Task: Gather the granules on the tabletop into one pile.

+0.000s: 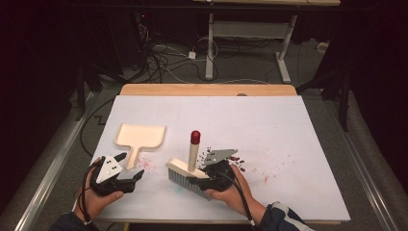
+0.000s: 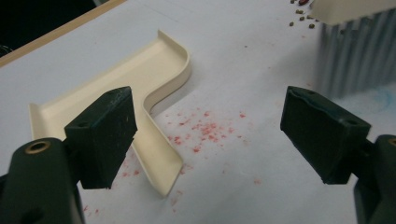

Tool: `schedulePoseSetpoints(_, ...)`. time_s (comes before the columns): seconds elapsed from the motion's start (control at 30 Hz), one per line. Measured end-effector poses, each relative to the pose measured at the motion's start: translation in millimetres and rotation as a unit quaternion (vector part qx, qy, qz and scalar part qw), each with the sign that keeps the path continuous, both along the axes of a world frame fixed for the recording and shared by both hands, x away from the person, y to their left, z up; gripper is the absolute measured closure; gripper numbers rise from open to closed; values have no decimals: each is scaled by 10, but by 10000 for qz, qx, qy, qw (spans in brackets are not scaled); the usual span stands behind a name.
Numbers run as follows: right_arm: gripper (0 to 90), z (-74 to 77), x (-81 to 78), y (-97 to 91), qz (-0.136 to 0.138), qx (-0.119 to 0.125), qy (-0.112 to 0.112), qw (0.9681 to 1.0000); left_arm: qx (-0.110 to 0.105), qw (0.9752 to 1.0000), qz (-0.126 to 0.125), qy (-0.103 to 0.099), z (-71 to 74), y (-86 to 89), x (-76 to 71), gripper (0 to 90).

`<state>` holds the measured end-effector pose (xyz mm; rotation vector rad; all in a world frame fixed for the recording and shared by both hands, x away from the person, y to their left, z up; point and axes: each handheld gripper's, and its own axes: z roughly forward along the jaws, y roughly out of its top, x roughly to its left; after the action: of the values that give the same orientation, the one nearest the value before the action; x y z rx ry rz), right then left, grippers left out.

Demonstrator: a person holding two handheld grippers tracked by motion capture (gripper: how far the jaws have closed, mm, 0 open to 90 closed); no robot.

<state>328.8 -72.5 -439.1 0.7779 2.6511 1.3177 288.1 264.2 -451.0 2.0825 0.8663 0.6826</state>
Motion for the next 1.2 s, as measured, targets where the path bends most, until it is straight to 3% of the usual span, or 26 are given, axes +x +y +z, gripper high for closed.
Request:
schedulePoseSetpoints(0.3,670,-67,274,-209,-618,-39,131,9980,81,9998,-124,90,-33,-62,7,178)
schedulePoseSetpoints(0.5,672,7,394,-418,-979,-83,36,9952,127,9996,-220,135,-50,-98,7,178)
schedulePoseSetpoints(0.6,673,35,446,-498,-1076,-110,25,9941,131,9995,-245,146,-51,-105,10,178)
schedulePoseSetpoints(0.73,674,123,450,-571,-1097,-126,-170,9937,136,9994,-261,158,-52,-115,14,179)
schedulePoseSetpoints(0.83,674,223,414,-642,-881,33,-306,9956,144,9994,-268,164,-55,-121,14,179)
schedulePoseSetpoints(0.9,674,342,335,-713,-521,-27,-586,9969,141,9994,-271,167,-54,-118,13,179)
schedulePoseSetpoints(0.93,674,342,335,-713,-521,-27,-586,9969,150,9994,-269,172,-54,-118,11,179)
schedulePoseSetpoints(1.0,674,400,261,-765,-92,-95,-697,9975,156,9993,-279,179,-55,-115,5,179)
schedulePoseSetpoints(1.1,674,432,124,-837,405,-280,-836,9953,168,9993,-285,183,-57,-115,3,179)
schedulePoseSetpoints(1.13,673,407,43,-890,772,-322,-838,9930,171,9993,-290,188,-58,-116,3,181)
schedulePoseSetpoints(1.17,673,407,43,-890,772,-322,-838,9930,178,9992,-291,189,-58,-117,3,181)
schedulePoseSetpoints(1.2,674,351,-9,-936,1022,-459,-848,9901,177,9992,-298,195,-59,-119,3,181)
